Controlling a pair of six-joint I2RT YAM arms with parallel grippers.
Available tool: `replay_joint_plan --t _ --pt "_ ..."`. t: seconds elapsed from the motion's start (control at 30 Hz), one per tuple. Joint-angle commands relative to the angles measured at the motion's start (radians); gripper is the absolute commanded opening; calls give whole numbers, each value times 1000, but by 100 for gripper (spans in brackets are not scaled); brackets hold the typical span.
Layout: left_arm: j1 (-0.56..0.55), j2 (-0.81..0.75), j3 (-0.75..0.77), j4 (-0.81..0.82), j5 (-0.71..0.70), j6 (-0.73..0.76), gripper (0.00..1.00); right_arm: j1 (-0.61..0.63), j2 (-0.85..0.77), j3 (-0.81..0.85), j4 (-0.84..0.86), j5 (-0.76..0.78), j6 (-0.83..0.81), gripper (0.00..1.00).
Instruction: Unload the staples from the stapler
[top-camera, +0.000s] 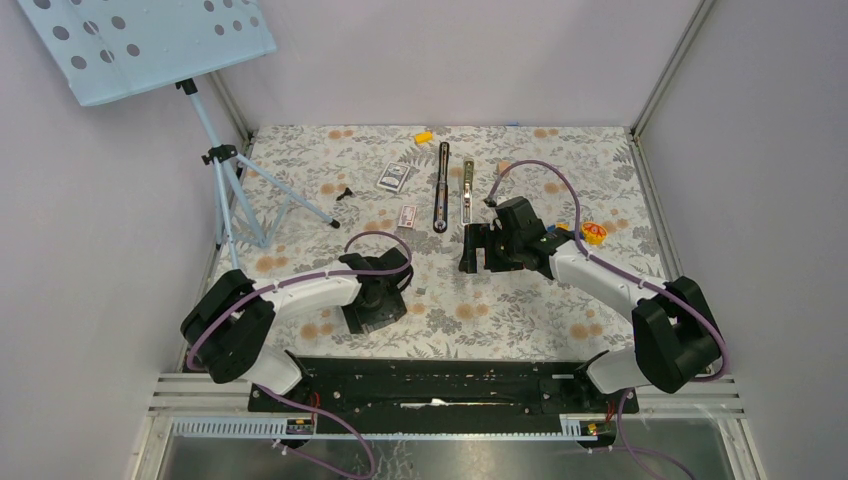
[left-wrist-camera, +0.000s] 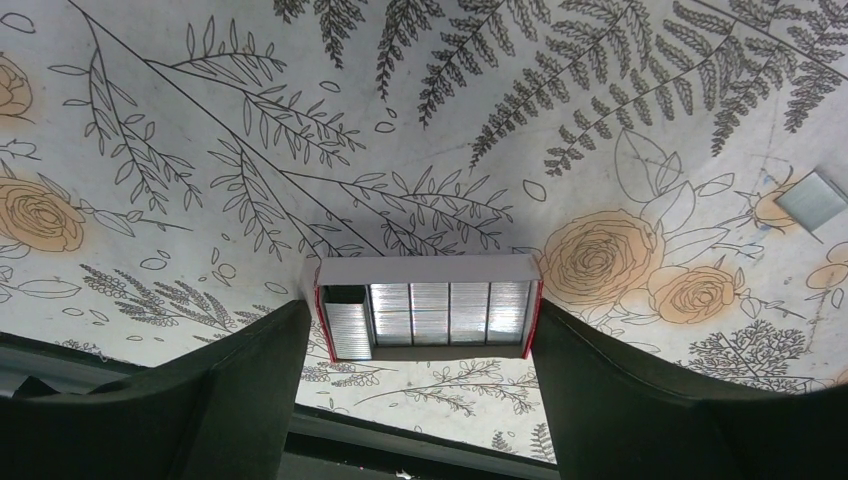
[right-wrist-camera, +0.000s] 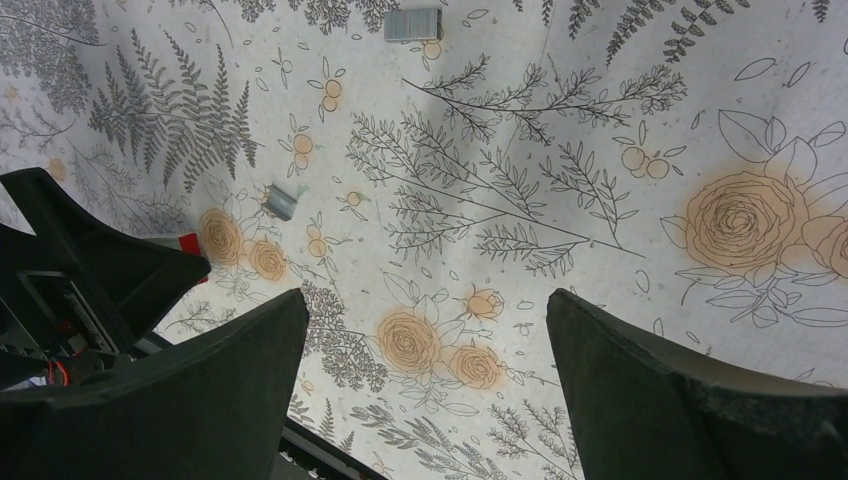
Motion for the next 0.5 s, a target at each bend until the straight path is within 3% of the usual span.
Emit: replay_joint_plan --t 0.0,0.47 --pt "-4 30 -41 75 -7 -28 82 -2 1 22 -11 29 -15 96" --pt "-10 28 -29 75 -27 15 71 -2 9 25 -4 43 -7 96"
